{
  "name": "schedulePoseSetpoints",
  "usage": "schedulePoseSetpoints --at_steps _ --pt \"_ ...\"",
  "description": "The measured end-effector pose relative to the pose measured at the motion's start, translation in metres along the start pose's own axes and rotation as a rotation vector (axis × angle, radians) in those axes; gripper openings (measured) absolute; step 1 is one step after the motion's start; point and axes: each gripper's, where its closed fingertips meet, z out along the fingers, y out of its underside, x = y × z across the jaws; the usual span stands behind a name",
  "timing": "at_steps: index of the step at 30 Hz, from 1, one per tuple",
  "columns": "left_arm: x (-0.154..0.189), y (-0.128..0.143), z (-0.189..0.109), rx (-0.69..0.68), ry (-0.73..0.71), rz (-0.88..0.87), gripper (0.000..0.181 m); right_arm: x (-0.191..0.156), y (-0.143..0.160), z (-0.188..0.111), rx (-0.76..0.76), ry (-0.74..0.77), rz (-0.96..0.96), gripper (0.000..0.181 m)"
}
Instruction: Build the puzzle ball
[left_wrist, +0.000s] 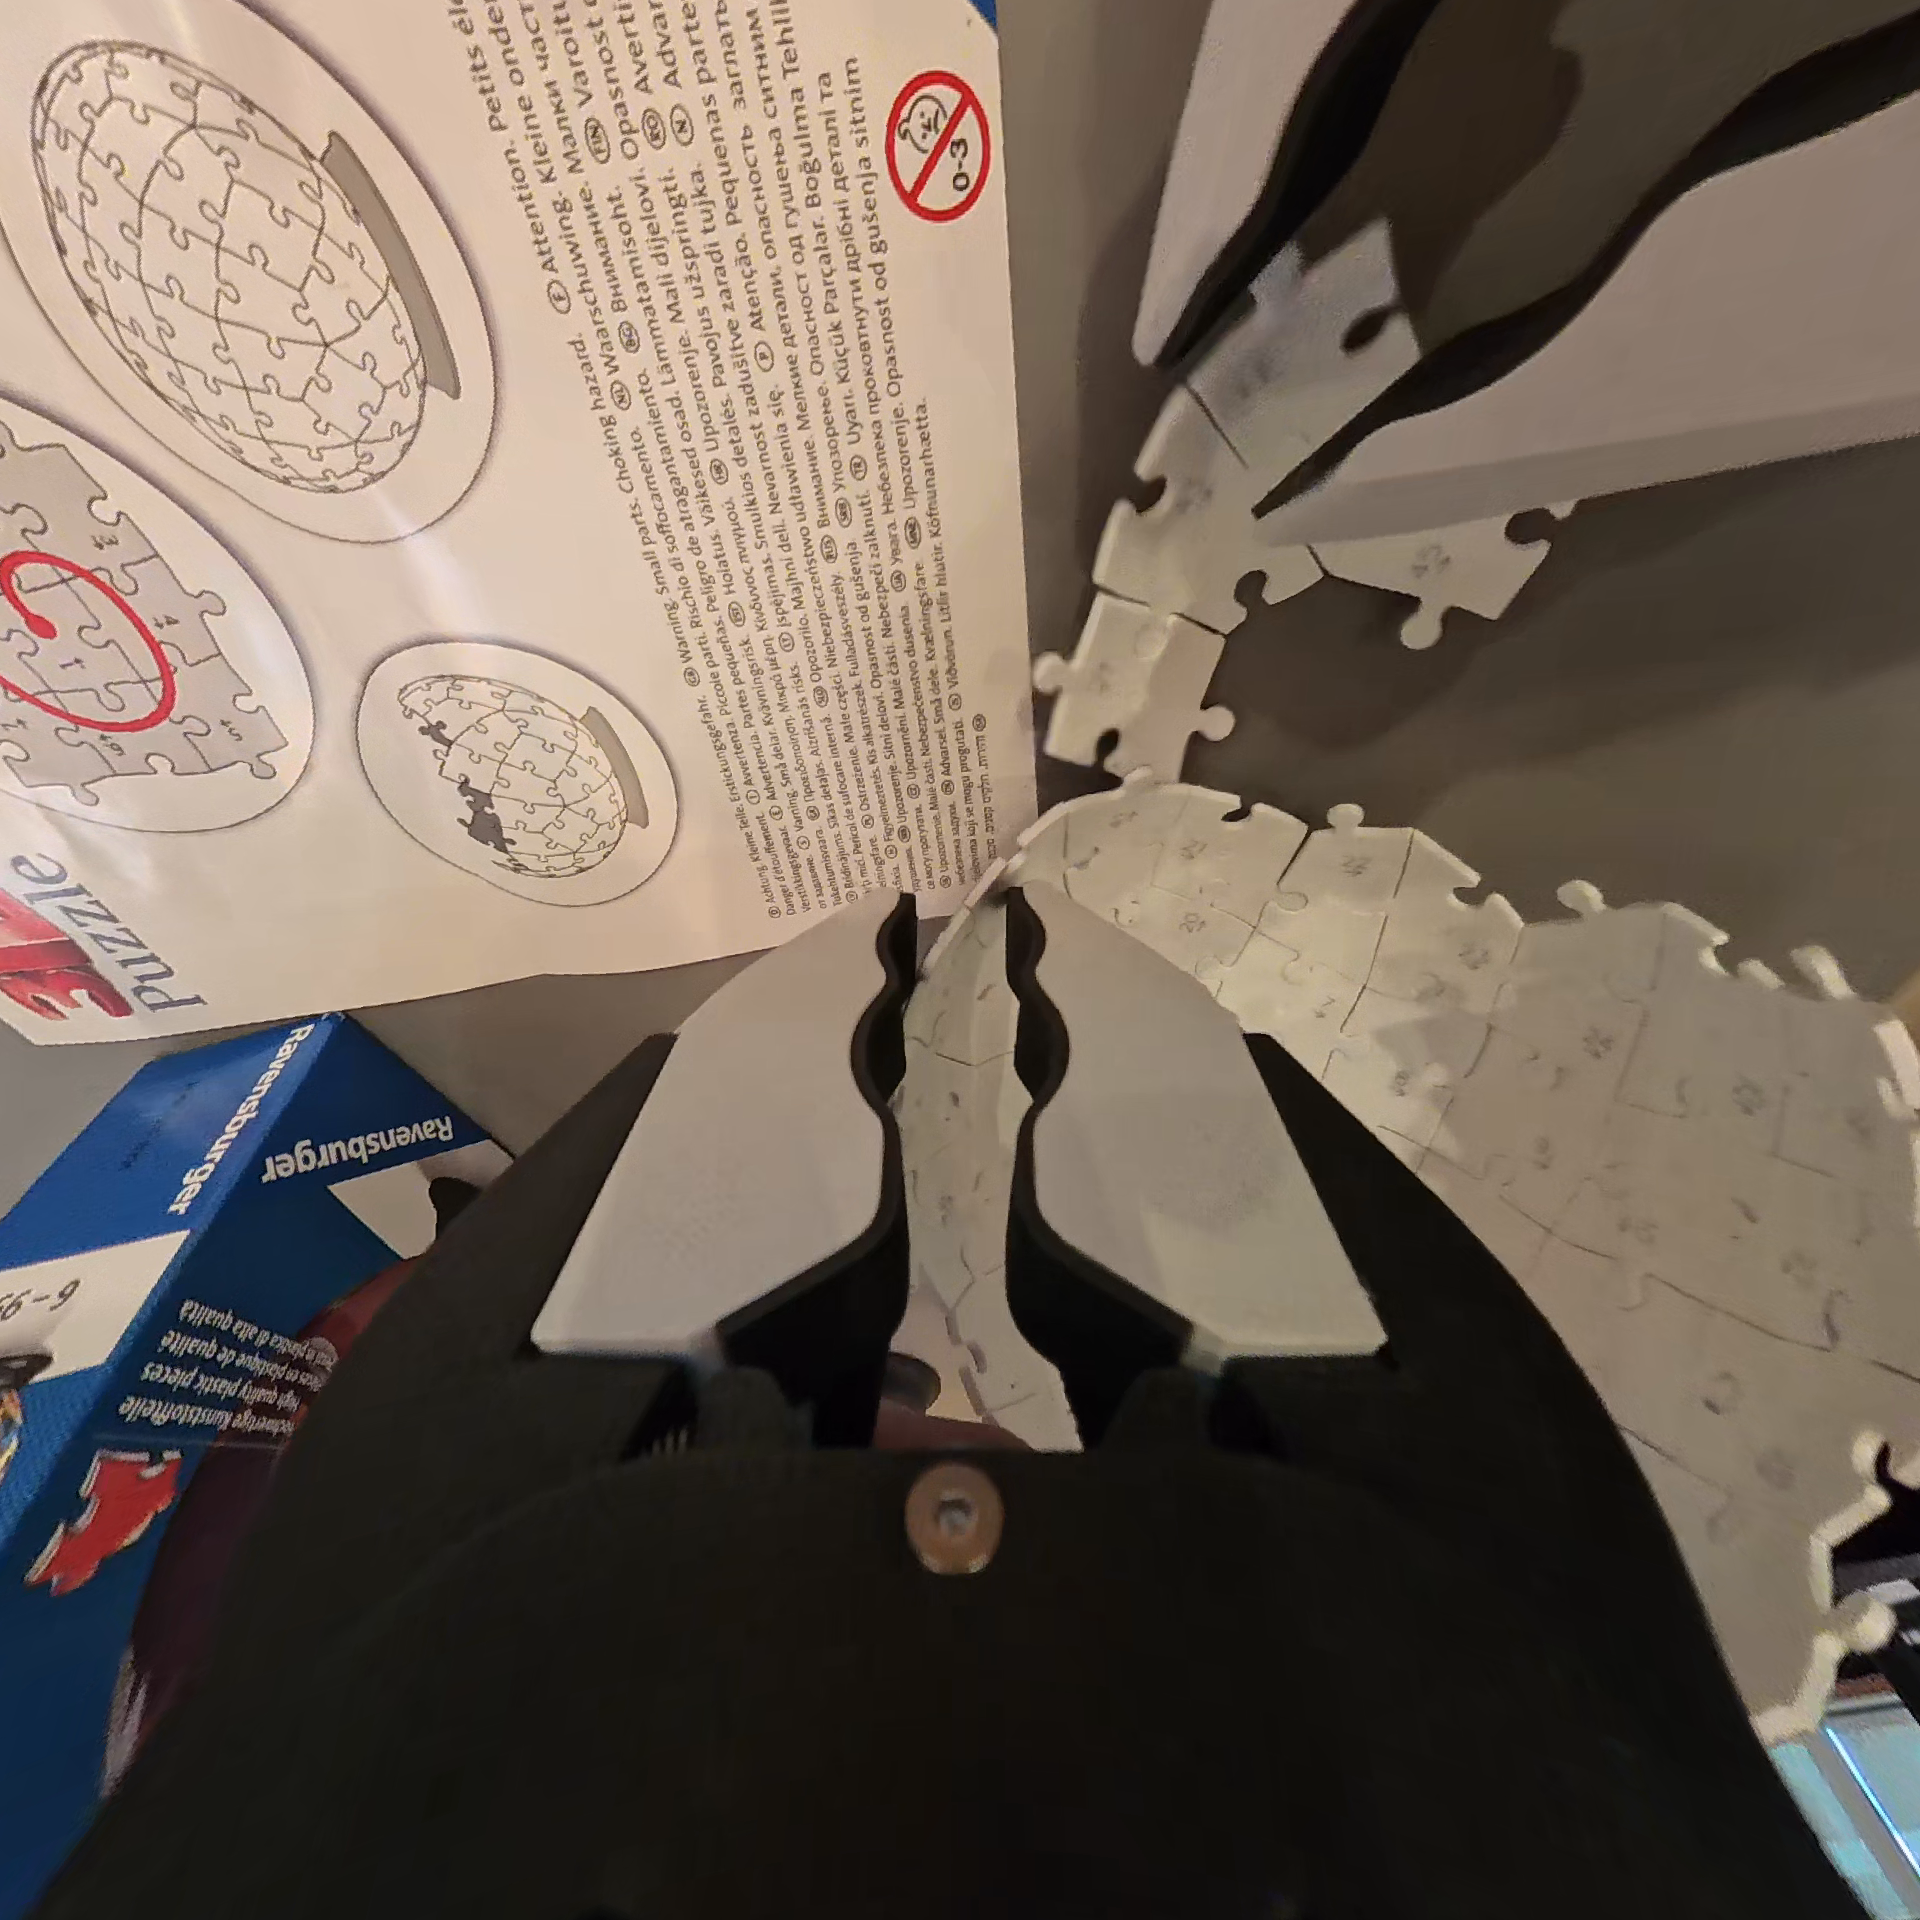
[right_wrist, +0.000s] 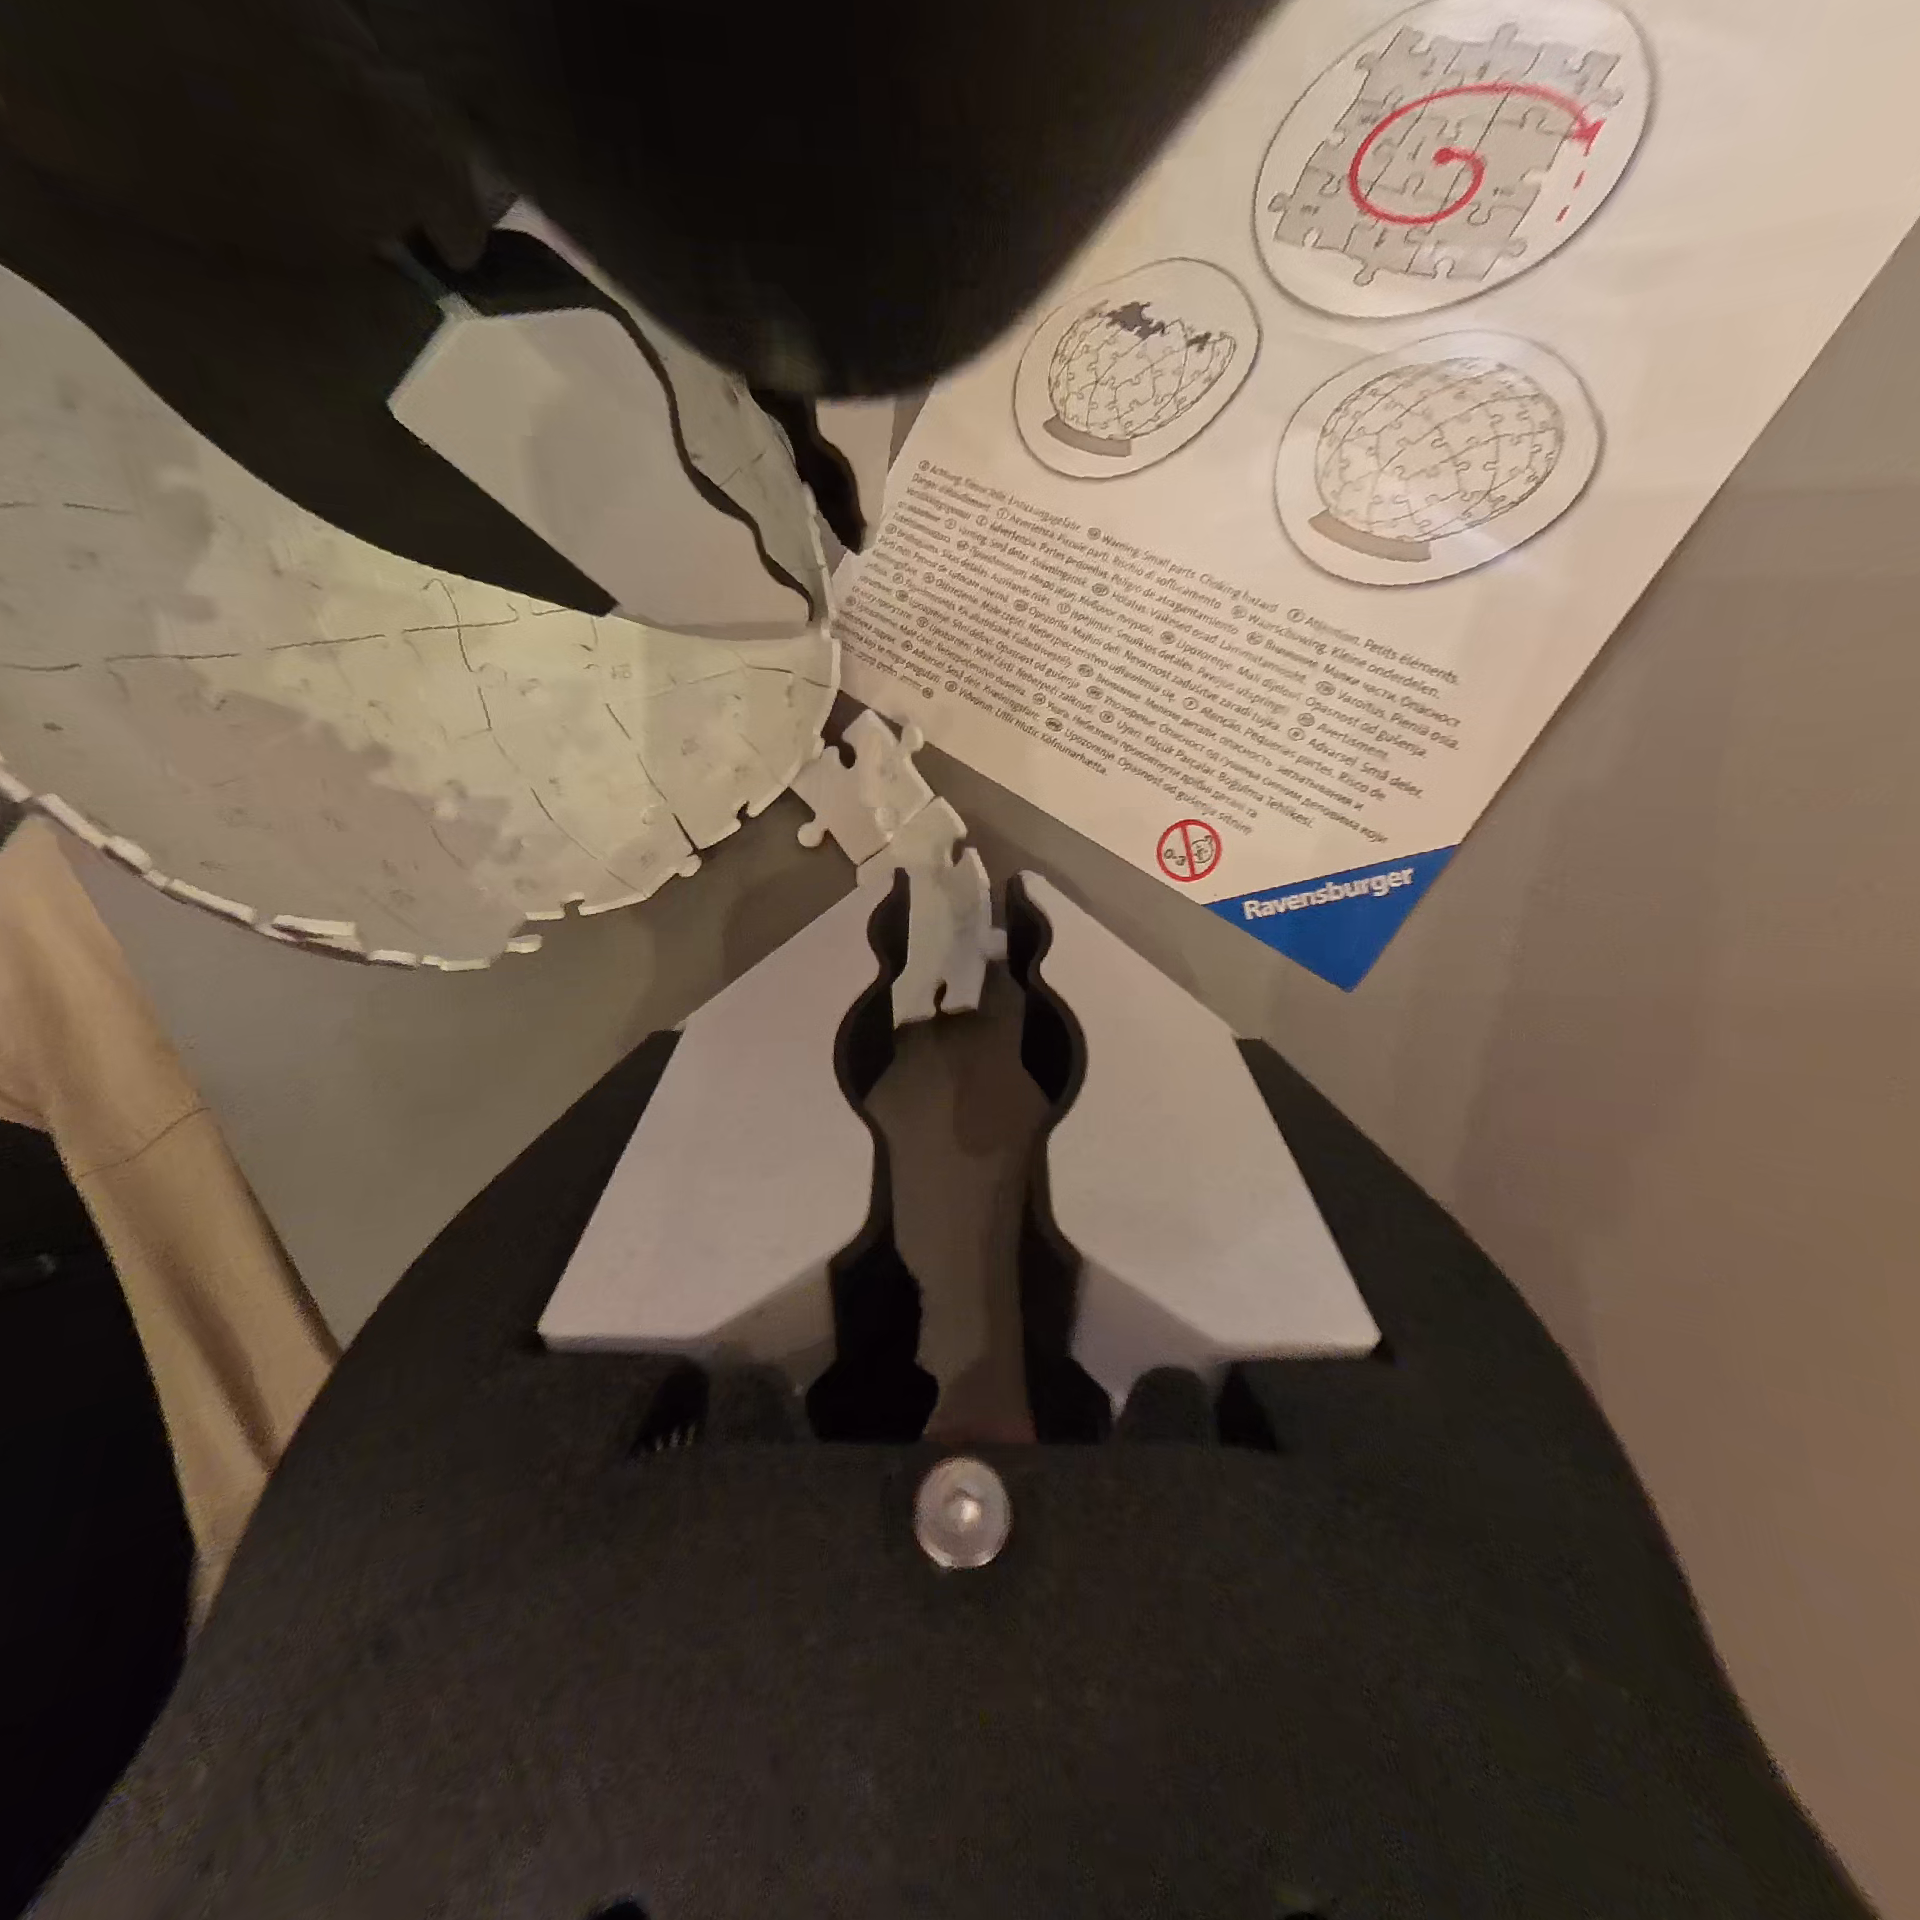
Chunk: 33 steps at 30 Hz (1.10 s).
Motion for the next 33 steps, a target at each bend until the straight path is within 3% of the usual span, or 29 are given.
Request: schedulePoseSetpoints --at_steps 8,17,33 --pt "0.000 -0.001 0.001 -0.034 0.007 0.000 0.017 -0.010 -0.014 -0.006 0.048 -0.012 -0.111 0.016" --pt "-0.001 -0.001 0.002 -0.055 0.011 -0.002 0.017 -0.009 -0.010 0.010 -0.025 0.026 -0.210 0.009" --pt "-0.005 0.003 0.004 -0.087 0.019 -0.010 0.018 -0.016 0.003 0.022 -0.103 -0.070 -0.290 0.003"
